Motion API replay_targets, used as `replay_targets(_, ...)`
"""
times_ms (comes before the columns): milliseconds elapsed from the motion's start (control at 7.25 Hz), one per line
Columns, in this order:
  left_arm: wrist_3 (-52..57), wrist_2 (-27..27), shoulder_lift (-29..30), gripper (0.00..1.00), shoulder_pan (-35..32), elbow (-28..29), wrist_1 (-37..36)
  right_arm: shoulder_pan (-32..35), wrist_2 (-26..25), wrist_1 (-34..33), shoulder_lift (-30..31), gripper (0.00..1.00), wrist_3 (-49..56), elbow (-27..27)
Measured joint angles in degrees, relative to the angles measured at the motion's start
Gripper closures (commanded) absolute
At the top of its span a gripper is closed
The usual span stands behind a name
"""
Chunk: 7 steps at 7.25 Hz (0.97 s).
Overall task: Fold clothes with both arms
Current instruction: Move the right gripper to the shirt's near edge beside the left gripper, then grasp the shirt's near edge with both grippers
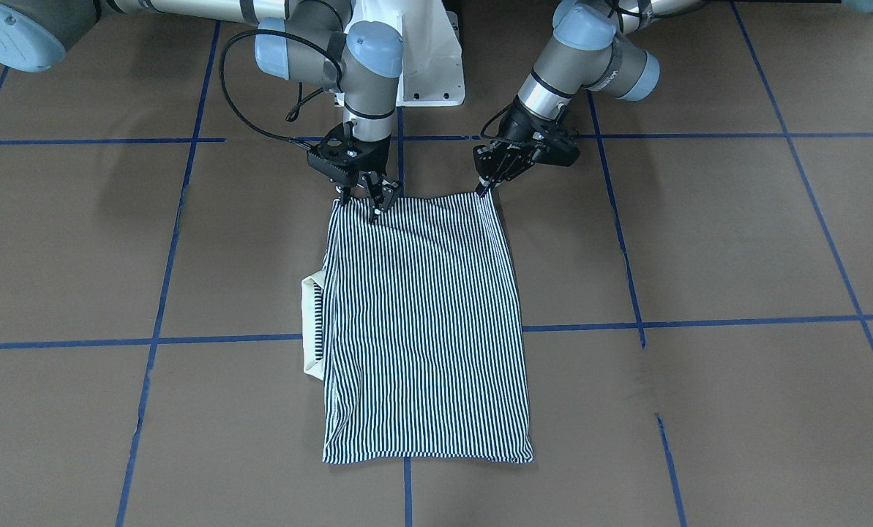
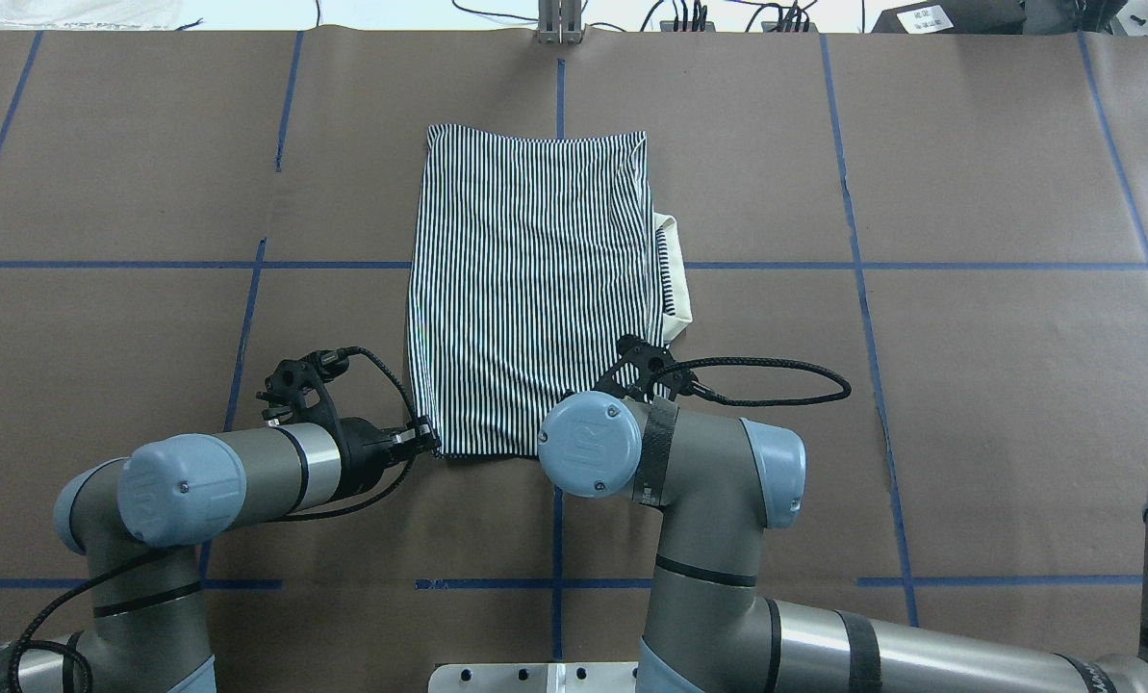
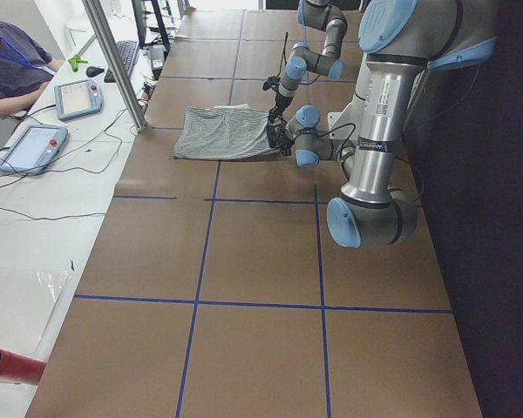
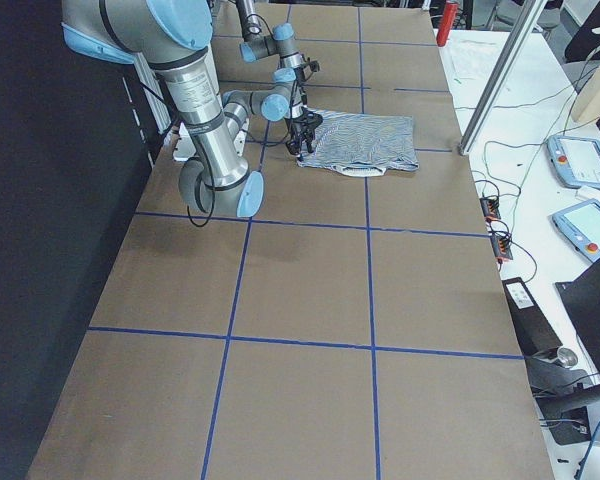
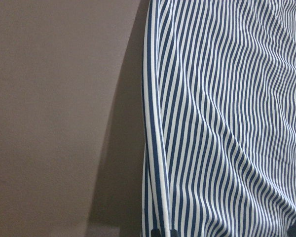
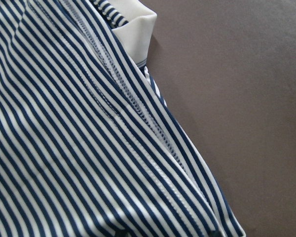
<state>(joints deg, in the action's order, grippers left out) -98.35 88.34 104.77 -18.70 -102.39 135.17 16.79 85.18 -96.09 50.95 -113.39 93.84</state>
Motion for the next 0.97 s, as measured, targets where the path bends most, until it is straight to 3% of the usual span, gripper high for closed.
replay_targets(138, 0.0, 0.0, 0.0, 1.00, 0.0, 0.0, 0.0, 0.0, 0.0, 0.0, 0.0, 1.00, -0.7, 0.0)
replay_targets(965, 0.2, 0.6, -0.1, 1.00, 0.0, -2.2, -0.6, 0.1, -0.1, 2.9, -0.6, 1.00, -3.3, 0.8)
